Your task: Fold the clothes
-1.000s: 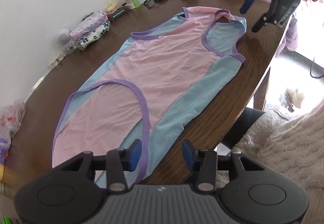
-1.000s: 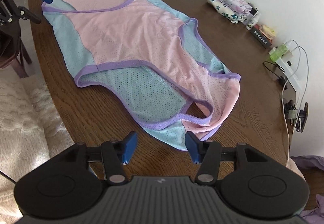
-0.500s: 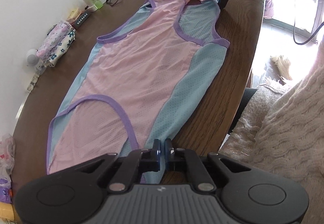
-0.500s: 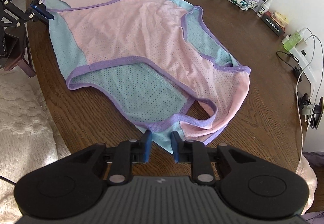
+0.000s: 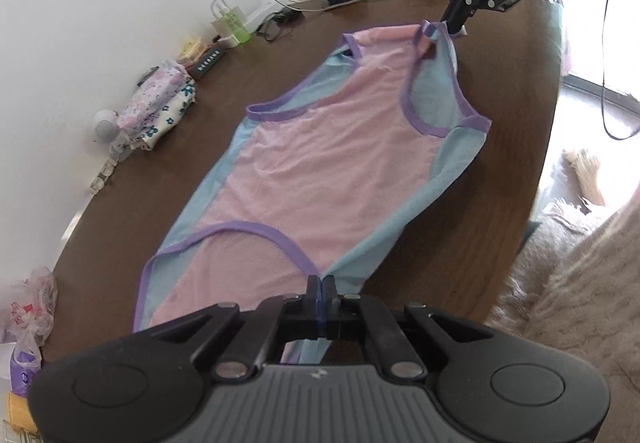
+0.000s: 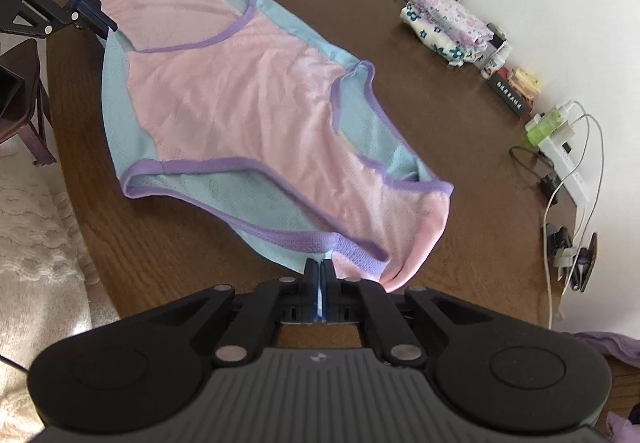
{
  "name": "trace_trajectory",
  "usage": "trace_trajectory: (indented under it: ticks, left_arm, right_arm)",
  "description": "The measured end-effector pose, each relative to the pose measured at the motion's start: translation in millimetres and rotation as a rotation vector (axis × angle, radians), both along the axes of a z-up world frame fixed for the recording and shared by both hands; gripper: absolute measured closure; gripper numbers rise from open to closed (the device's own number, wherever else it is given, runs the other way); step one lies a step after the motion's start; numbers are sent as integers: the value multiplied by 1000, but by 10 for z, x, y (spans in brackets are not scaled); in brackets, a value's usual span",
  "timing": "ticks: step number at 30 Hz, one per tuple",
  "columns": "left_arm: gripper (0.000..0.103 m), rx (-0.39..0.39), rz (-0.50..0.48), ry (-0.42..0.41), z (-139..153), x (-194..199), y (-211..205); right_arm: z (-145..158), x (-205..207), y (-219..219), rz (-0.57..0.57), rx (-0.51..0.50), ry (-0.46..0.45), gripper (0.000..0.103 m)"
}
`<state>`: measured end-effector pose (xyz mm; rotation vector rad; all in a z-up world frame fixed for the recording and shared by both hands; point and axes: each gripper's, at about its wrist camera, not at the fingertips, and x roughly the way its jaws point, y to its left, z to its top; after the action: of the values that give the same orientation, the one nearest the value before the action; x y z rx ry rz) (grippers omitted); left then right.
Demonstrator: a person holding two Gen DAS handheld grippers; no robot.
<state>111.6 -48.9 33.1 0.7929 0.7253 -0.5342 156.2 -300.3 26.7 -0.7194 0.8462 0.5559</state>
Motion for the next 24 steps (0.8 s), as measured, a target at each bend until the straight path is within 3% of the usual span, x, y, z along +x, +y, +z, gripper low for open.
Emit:
trace_trajectory:
  ticks: [2, 6, 11, 14, 15, 17, 19, 24]
  left_arm:
    - [103, -4, 32, -15, 31, 279, 51]
    - [103, 15, 56, 11, -97, 731, 98]
    - [103, -7, 43, 77, -279, 925, 126]
    - [91, -52, 68, 117, -289, 975, 192]
    - [88, -70, 89, 126, -275, 982, 231]
    - [66, -122, 143, 121, -180, 936, 382]
    - [65, -170, 202, 100, -62, 847, 581]
    - [65, -252, 318, 70, 141, 501, 1027]
  right_arm:
    - [57, 235, 18, 4, -17, -23, 102]
    - [-115, 707, 101, 6, -77, 25, 102]
    - [-367, 888, 128, -2, -110, 91, 102]
    - [-392, 899, 91, -30, -95, 107, 99]
    - [-372, 899, 66, -51, -77, 106, 96]
    - [-290, 888, -2, -105, -21, 95, 82]
    - [-163, 840, -75, -143, 63, 75, 73]
    - [-3, 615, -16, -126, 234, 43, 73]
